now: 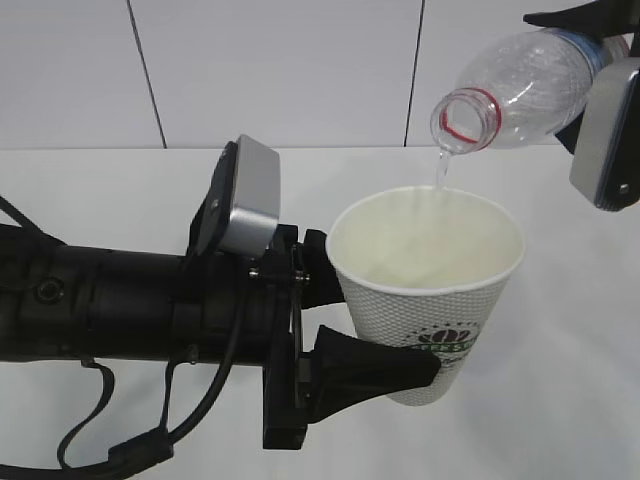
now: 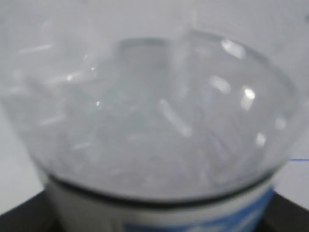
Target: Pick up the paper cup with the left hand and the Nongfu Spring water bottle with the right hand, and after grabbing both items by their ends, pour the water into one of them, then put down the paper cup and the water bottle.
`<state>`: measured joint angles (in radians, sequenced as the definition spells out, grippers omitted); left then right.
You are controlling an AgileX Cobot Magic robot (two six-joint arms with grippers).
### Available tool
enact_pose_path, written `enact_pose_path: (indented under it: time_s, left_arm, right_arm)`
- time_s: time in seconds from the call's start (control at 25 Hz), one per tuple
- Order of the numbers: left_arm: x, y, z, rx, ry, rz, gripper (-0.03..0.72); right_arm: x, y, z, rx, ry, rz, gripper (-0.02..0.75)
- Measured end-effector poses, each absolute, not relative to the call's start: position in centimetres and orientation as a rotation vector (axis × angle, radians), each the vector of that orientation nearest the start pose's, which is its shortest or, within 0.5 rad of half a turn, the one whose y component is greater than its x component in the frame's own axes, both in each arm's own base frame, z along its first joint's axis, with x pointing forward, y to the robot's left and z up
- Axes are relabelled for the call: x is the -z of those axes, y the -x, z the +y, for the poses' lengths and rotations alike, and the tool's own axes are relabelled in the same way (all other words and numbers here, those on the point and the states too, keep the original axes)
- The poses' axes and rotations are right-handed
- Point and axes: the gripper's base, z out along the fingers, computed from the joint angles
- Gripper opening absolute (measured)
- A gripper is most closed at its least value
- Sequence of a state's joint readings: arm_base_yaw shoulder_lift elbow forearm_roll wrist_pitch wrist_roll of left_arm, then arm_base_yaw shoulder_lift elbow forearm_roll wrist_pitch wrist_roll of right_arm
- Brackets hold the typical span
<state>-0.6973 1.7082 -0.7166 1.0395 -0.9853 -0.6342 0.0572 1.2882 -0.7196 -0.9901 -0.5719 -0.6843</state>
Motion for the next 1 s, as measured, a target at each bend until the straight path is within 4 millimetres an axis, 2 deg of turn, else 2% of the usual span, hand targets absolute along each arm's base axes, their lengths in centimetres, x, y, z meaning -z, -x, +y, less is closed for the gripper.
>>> enact_pose_path:
  time_s: [1.0]
  left_arm:
    - [-19.73, -19.68, -24.93, 1.116, -1.256, 1.424, 0.522]
  right_arm:
    - [-29.69, -26.84, 5.65, 0.742, 1.504, 0.901, 0.484]
